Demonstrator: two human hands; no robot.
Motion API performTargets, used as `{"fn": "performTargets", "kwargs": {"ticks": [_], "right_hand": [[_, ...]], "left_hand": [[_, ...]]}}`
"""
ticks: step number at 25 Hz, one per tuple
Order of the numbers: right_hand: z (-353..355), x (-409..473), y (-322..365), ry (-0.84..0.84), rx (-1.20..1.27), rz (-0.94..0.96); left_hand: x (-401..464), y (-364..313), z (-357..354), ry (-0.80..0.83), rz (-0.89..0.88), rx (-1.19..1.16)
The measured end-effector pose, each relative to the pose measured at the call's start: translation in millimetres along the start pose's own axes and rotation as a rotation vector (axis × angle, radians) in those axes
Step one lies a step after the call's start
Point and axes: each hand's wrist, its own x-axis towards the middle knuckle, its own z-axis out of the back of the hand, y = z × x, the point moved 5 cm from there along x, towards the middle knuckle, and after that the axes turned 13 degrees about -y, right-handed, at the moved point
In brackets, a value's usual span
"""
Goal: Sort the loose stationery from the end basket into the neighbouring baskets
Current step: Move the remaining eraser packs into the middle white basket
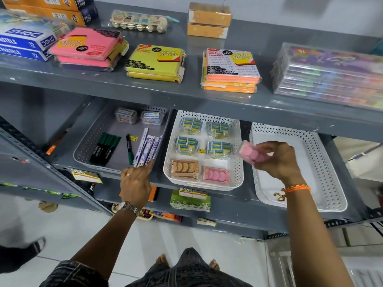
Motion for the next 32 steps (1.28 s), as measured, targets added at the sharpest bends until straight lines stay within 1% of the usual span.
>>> {"fn": "performTargets", "kwargs": {"ticks": [3, 5, 8, 10, 14, 15, 16, 18, 19, 21, 22, 23, 25, 29, 32], "right_hand": [[-36, -14, 34, 0.230, -0.113, 0.133], [-57, -22, 46, 0.316, -0.188, 0.196], [-82, -28, 51, 0.363, -0.283, 0.249], [-94, -30, 50, 0.396, -0.328, 0.264], [-109, -31, 45, 0.436, -0.379, 0.282], [-112, -30, 44, 0.444, -0.384, 0.279], [-113, -30, 43, 0.457, -0.395, 0.281], [-117, -30, 44, 0.499, -0.445, 0.322], [-119, -31, 45, 0.524, -0.474, 0.348], [-123, -33, 49, 0.567, -0.505, 0.387], [-126, -33, 50, 0.581, -0.510, 0.402], [-128, -35, 51, 0.587, -0.516, 0.411], [-130, -36, 50, 0.570, -0.537, 0.416], [-132, -37, 46, 0.528, -0.566, 0.459], [-133, -37, 44, 0.518, -0.563, 0.475]], "left_hand": [[1, -1, 2, 0.003, -0.001, 0.002], [2, -2, 4, 0.000, -0.003, -0.013], [5, -4, 7, 0.005, -0.007, -0.039], [7, -6, 12, 0.020, 0.027, -0.084], [32, -20, 29, -0.059, 0.251, -0.324], [43, -29, 28, -0.025, 0.255, -0.386], [56, -40, 23, 0.068, 0.223, -0.445], [77, -66, 6, 0.364, 0.110, -0.489], [85, -78, -4, 0.532, 0.049, -0.439], [92, -96, -25, 0.835, -0.072, -0.266], [93, -102, -34, 0.950, -0.119, -0.177], [93, -105, -41, 1.029, -0.160, -0.099], [92, -111, -50, 1.082, -0.241, 0.008], [86, -117, -54, 1.056, -0.326, 0.070], [84, -120, -53, 1.033, -0.387, 0.069]]}}
